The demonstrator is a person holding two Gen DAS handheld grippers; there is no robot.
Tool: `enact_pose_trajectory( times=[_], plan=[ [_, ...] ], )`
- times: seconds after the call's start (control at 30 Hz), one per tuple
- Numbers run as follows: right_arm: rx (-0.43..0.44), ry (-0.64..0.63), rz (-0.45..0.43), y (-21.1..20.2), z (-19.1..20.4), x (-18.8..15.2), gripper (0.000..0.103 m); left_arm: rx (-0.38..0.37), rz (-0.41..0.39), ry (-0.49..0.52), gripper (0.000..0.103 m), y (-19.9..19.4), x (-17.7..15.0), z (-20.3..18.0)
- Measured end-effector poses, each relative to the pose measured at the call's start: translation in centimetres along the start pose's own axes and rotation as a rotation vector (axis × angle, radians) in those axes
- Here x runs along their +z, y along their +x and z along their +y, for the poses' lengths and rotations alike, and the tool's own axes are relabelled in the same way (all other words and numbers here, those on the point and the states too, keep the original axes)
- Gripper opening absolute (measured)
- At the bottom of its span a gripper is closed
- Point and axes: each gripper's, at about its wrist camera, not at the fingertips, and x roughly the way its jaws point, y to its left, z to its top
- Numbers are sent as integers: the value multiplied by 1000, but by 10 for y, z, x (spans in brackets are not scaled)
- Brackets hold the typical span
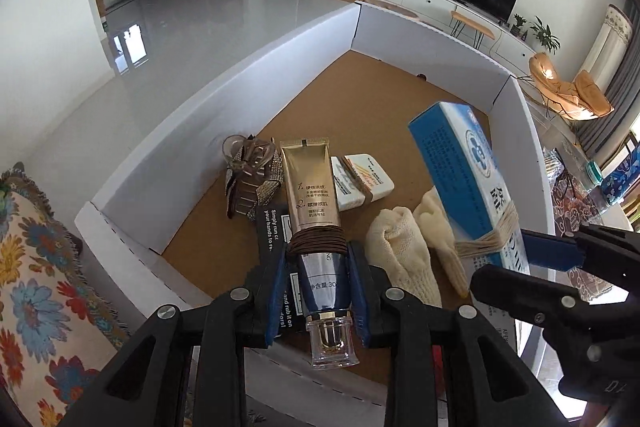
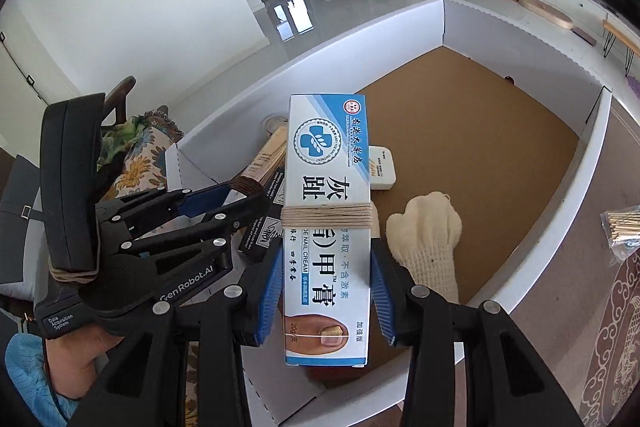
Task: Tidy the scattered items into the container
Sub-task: 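Lower both items into the white box and open both grippers, then move both grippers back over the table toward the swabs and glasses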
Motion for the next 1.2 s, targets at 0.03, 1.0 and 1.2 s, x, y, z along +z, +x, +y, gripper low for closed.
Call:
enact_pose_trajectory(
  times=[0.03,1.0,1.2],
  plan=[
    [-12,11,14,7,0,-3,45,-1,3,-10,31,1,-1,2],
    [-600,461,-225,-131,-296,-259,103,-210,-106,519,91,-17,-135,-290],
    [-599,489,-227,-122,-302,-267,103,-203,-35,489,91,19,-146,-308]
  ],
)
